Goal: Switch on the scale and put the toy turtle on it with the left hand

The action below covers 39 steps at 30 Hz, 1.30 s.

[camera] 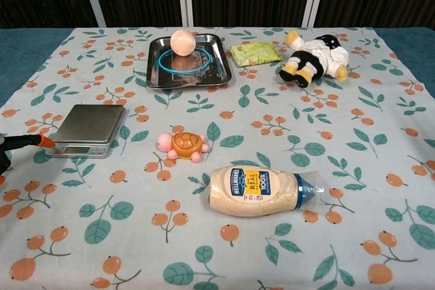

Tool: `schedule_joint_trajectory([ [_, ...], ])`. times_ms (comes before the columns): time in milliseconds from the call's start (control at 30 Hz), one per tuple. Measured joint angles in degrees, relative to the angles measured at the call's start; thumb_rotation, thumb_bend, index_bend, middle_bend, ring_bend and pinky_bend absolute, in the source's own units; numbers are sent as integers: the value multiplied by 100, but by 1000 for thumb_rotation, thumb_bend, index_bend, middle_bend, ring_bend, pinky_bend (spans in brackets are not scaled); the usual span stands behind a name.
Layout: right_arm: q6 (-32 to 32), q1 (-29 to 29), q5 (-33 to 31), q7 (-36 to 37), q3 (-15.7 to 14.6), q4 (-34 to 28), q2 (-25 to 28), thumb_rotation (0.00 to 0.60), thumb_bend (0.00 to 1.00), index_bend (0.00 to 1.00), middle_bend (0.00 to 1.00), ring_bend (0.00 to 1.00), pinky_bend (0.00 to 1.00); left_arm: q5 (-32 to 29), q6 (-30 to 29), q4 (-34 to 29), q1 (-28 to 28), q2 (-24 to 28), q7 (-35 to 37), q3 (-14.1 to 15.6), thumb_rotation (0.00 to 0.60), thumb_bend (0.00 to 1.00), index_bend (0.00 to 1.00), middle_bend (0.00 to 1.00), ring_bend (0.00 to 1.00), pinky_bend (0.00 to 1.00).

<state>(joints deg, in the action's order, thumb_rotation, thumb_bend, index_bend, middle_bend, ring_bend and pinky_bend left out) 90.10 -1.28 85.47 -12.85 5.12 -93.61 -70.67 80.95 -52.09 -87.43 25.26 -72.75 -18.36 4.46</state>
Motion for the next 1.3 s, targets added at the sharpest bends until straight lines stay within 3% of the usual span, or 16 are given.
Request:
schedule_joint_trajectory([
  [1300,-16,-8,-32,-22,8,-5,-10,600,527,0,0,14,0,-111,27,143,37,-94,-10,89,600,541,97,679,707,708],
])
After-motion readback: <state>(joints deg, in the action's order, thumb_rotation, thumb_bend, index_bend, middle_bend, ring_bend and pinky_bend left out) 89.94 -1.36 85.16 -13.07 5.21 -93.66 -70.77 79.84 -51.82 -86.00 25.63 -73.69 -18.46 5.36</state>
